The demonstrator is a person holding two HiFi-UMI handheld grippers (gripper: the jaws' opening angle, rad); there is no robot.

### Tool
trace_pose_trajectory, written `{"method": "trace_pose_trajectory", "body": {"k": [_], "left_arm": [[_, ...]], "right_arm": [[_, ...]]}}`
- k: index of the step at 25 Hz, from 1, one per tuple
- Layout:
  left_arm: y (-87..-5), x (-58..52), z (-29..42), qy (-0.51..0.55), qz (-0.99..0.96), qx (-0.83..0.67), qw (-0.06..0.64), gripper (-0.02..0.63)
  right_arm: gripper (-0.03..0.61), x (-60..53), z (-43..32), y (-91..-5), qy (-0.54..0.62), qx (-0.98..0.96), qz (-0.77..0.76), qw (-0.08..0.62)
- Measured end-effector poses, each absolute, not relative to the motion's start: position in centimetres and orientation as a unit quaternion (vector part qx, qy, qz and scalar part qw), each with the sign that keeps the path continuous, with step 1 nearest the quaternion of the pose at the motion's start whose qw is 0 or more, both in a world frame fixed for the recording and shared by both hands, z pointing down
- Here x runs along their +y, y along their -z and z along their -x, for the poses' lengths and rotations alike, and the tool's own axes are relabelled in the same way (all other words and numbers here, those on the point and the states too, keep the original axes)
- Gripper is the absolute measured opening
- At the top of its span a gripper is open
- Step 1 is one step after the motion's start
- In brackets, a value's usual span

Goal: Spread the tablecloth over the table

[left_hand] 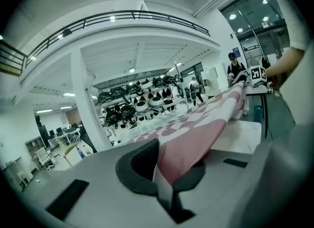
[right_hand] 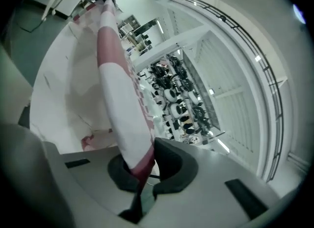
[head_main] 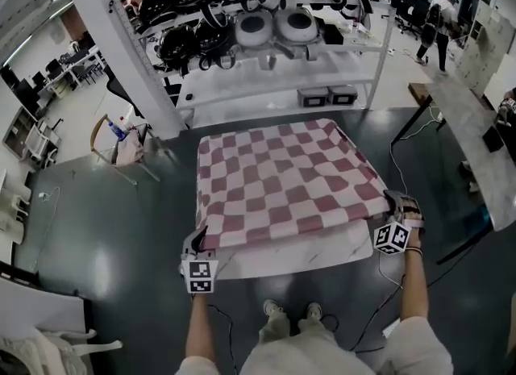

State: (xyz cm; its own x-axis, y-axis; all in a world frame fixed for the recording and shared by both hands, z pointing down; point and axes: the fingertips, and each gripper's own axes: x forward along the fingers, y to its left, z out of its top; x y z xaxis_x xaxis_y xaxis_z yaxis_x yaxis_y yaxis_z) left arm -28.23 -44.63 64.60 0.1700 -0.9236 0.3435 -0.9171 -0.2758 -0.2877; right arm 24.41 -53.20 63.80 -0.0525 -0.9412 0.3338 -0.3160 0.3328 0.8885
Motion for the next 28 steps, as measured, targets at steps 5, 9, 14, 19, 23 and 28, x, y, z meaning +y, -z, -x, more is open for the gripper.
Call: {"method": "trace_pose_trajectory", "body": {"k": [5,9,14,19,23,28], "left_arm": [[-65.3,-43.7,25.8,0.229,0.754,0.616,-0.016,0.026],[-64.0,-42.6,27.2,0.206,0.729,0.652,-0.036,0.026],[-65.8,-40.9,26.4,0.220,0.721,0.655,-0.052,0.026],[-66.3,-37.8,27.5,0.237,0.703,0.669,-0.055,0.026],[-67.6,-35.8,28.7,0.245,0.692,0.675,-0.068,0.026],[-69.4,-32.7,29.9,0.245,0.701,0.667,-0.064,0.026]], "right_arm": [[0.014,-48.3,-26.6,-70.0,0.228,-0.676,-0.497,0.494],[0.014,-47.2,-25.2,-64.1,0.281,-0.673,-0.524,0.440],[0.014,-42.8,-27.2,-70.1,0.218,-0.701,-0.472,0.488],[0.014,-38.5,-25.8,-73.4,0.193,-0.720,-0.453,0.489],[0.014,-37.6,-24.7,-72.6,0.185,-0.728,-0.466,0.468],[0.014,-34.9,-23.8,-72.6,0.179,-0.721,-0.477,0.470]]}}
